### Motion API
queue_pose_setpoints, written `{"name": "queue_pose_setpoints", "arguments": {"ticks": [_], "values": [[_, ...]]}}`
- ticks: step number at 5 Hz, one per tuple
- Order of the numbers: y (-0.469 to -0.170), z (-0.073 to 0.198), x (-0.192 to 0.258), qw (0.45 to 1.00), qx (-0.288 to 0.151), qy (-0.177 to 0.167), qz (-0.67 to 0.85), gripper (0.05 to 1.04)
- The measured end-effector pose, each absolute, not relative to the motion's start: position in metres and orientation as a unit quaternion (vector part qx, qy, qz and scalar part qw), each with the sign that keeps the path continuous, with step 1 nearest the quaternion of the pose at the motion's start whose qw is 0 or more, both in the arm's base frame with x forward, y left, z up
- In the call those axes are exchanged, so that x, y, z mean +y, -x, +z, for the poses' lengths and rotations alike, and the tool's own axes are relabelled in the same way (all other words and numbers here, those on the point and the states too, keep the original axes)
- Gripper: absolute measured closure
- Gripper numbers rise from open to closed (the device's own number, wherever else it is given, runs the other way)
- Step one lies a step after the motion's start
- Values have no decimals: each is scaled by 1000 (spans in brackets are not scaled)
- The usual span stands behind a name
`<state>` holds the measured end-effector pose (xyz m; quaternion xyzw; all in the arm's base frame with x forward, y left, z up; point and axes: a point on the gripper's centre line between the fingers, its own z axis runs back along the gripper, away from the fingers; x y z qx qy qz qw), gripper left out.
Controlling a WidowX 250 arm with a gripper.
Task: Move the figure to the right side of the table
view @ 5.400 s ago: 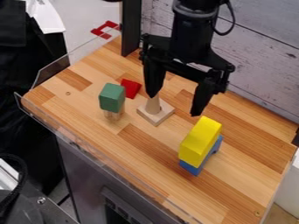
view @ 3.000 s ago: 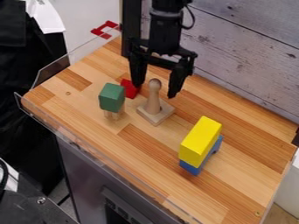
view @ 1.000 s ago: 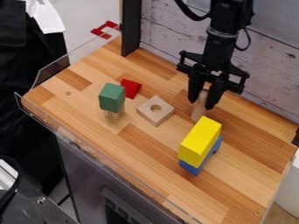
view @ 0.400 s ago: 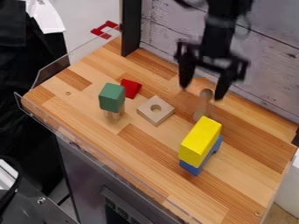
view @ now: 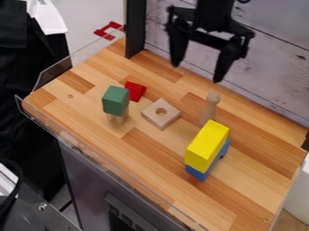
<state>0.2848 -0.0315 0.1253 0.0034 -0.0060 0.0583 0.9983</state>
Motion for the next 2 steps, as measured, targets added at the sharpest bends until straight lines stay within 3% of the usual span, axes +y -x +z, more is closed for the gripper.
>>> {"name": "queue_pose_setpoints", "arguments": {"ticks": [2], "values": [[-251, 107, -30, 999, 23, 5, 33, 84]]}}
